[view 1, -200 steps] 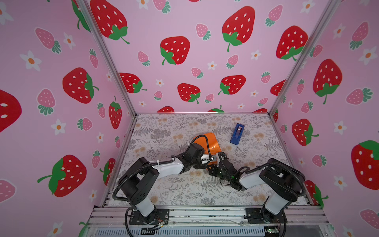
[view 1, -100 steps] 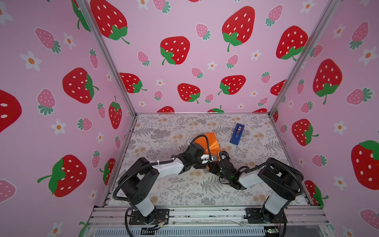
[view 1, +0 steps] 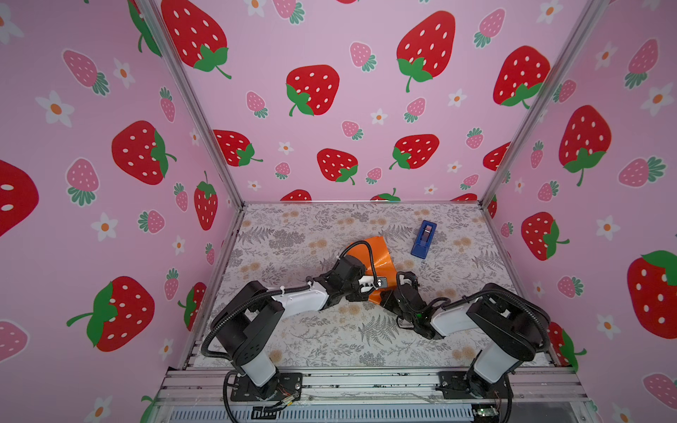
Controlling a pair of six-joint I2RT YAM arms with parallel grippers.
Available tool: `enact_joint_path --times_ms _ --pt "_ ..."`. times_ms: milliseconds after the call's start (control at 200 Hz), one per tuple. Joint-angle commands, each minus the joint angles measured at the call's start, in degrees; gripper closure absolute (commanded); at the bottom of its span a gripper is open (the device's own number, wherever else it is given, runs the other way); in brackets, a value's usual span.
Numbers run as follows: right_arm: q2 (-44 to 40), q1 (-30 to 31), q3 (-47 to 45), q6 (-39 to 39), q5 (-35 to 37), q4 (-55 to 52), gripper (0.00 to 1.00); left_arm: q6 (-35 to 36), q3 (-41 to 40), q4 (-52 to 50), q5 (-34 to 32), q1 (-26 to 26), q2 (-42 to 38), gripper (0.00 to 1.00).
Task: Wrap a gift box in wrapping paper
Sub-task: Fold the wrapping paper for the gift box.
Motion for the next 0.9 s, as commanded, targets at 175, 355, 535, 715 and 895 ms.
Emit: enact_joint_path --times_ms 175,355,535,715,895 --pt "2.11 0.19 0.85 -0.04 -2.07 2.26 1.0 -3.15 2.52 -3.81 1.27 -1.61 3.13 0.16" --pt "-1.31 0.44 0.94 -1.48 -1.84 0.48 1.0 -3.06 3.19 -1.5 -2.99 -2.89 5.89 0.18" --pt "-9.8 0.47 0.26 -4.04 -0.16 -6.58 1.0 -3.28 2.71 -1.02 -3.69 -2.94 5.65 0.2" --pt "-22.63 -1.88 -1.44 -6.93 1.36 -17.84 0.94 -3.16 2.4 -0.97 -3.99 -2.97 5.77 0.21" --pt "-31.16 -11.44 -2.47 -11.35 -5.55 -28.45 0.87 -3.44 2.58 -1.81 -3.86 -2.89 6.05 0.21"
